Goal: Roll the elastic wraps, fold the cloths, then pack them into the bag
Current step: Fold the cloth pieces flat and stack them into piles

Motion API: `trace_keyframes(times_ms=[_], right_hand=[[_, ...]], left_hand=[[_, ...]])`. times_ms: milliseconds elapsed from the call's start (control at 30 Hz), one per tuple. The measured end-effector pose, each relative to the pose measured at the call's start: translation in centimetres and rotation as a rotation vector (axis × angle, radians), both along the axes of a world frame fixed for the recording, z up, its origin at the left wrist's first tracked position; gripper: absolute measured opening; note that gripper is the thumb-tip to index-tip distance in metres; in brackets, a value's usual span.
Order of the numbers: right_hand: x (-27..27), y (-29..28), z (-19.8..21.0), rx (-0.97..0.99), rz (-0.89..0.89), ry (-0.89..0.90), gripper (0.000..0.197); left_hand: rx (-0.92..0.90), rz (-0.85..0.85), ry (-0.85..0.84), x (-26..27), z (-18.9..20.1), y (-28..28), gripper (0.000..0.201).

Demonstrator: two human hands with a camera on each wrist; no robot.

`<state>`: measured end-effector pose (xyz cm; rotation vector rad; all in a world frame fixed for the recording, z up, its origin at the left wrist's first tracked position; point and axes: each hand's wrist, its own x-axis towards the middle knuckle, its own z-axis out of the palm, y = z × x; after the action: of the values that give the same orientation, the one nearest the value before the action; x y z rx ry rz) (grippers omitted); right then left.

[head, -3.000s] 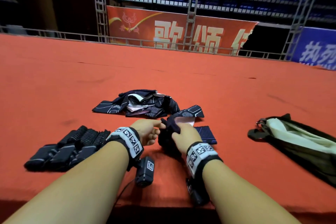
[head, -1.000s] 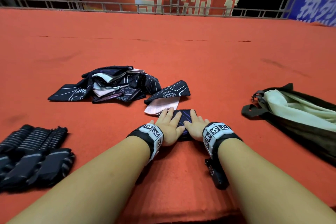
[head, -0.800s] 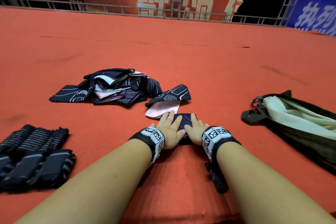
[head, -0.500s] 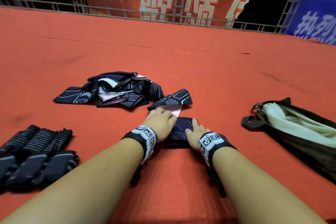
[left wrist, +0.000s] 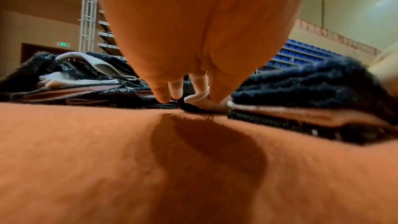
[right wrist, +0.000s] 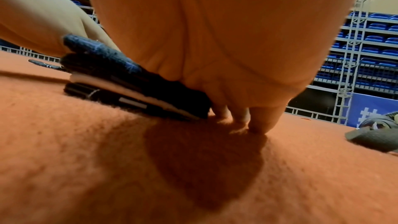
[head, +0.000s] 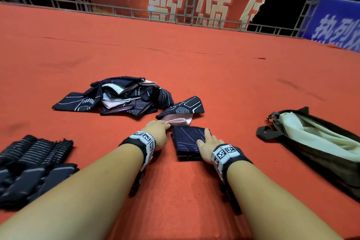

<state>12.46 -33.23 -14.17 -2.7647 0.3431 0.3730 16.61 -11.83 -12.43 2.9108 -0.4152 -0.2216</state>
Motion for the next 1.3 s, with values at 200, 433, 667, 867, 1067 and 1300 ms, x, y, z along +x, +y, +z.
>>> trace_keyframes(times_ms=[200,433,667,867,1067,1300], right_hand=[[-0.4,0.3,0.2,0.001,-0.015,-0.016,0.067],[-2.1,1.0,3.5,-0.215,0.006,-0.061,0.061],[-3.3,5.2,12.1,0.34,0.21,-0.349,0.062],[-6.6,8.6,13.9,0.916,0.258,-0.306,0.04],[-8.8,9.6,13.2,1.153,0.225,-0.115,0.017],[-9.8,10.2,12.2,1.079,0.126,-0.225,0.013]], left_hand=[[-0.529,0.25,-0.205,-0.8,4.7,1.6,0.051],[-0.867,0.27,-0.328,-3.8,11.5,5.5,0.046],[-1.13,0.141,-0.186,-7.4,15.4,7.1,0.059],[-1.282,0.041,-0.012,-11.9,17.8,8.2,0.046],[-1.33,0.133,-0.027,-13.5,17.6,10.0,0.043],[-1.055,0.474,0.482,-14.7,12.3,10.6,0.048]])
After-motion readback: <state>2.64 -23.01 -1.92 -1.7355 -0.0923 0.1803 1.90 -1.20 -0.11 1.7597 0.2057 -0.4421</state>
